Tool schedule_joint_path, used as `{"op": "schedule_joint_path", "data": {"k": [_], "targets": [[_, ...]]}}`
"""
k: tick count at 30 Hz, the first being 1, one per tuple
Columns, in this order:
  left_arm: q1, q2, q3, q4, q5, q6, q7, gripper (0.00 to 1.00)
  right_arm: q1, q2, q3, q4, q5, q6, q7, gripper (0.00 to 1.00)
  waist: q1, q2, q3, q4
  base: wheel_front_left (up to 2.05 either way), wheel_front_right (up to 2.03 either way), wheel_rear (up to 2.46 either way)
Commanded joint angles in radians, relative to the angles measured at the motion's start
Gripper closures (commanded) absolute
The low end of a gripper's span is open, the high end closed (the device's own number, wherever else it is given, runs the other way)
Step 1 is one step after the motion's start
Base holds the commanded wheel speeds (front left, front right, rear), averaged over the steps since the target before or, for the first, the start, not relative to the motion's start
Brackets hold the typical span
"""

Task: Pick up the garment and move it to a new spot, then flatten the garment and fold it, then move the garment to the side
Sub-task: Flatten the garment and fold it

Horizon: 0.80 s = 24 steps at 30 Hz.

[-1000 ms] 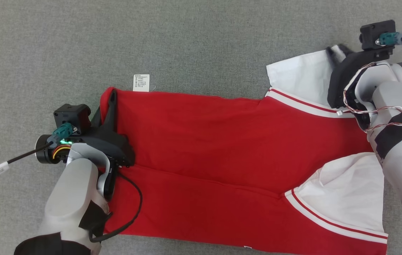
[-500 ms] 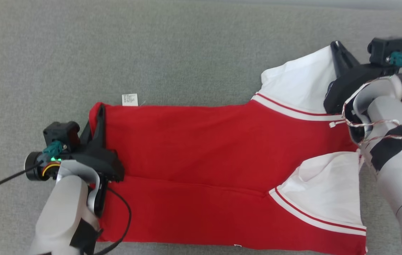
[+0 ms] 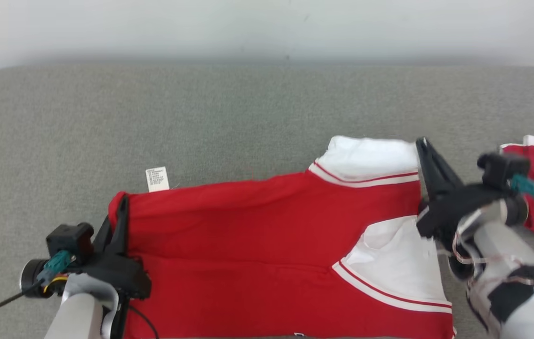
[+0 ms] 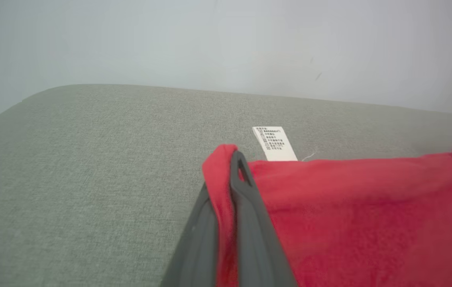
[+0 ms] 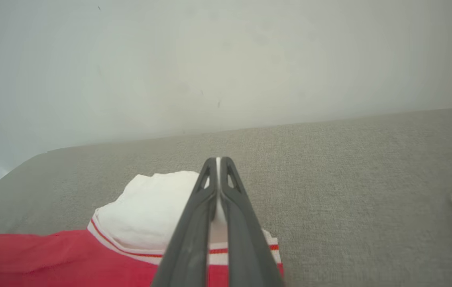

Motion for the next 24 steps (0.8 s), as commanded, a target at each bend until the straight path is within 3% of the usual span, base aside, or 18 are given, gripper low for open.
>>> {"op": "schedule_joint_path", "data": {"k": [1,11,24], "targets": [[0.044,0.006,0.014,-0.023,-0.007,0.001,-0.003,1.0,0.077,-0.008,-0.016,-0.048,0.03,-0.003,-0.004,1.0,0.0001,0.0001,-0.043,-0.029,0.0,0.0,0.0],[0.203,-0.007,0.012,-0.077,-0.014,0.001,-0.003,1.0,0.351,0.035,-0.052,-0.178,0.074,-0.003,0.004,1.0,0.0001,0.0001,-0.109,-0.05,0.0,0.0,0.0],[0.367,-0.026,0.07,-0.115,0.01,0.001,-0.003,1.0,0.499,0.119,-0.168,-0.237,0.05,-0.003,0.0,1.0,0.0001,0.0001,-0.166,-0.089,0.0,0.0,0.0]]}}
